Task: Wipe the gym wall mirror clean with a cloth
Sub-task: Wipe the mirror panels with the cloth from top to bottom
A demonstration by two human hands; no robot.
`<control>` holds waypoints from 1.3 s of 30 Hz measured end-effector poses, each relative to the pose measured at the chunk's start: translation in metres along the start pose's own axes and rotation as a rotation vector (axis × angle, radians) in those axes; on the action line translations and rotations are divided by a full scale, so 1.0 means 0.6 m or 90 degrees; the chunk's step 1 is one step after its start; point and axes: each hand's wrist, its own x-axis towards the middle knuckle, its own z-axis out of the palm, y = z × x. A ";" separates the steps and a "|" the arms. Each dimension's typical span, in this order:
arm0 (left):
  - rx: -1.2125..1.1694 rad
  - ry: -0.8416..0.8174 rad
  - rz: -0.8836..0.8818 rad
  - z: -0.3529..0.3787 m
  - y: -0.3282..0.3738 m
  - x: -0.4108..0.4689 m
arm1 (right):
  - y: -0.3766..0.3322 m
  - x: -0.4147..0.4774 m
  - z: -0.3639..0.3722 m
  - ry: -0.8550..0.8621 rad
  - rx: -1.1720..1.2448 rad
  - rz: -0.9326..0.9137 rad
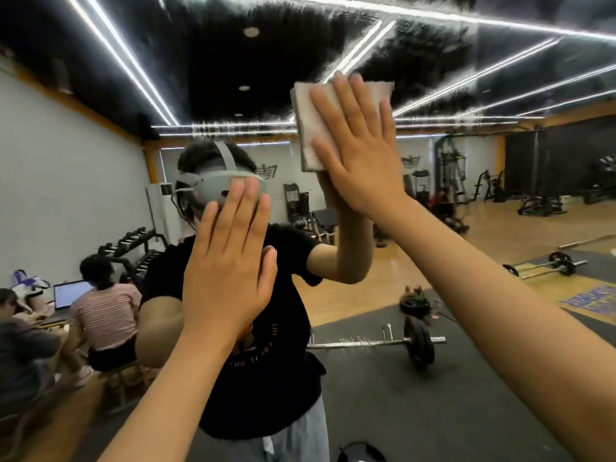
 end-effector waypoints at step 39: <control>-0.152 0.111 -0.268 0.006 0.031 -0.137 | -0.192 -0.167 0.042 0.009 0.083 0.038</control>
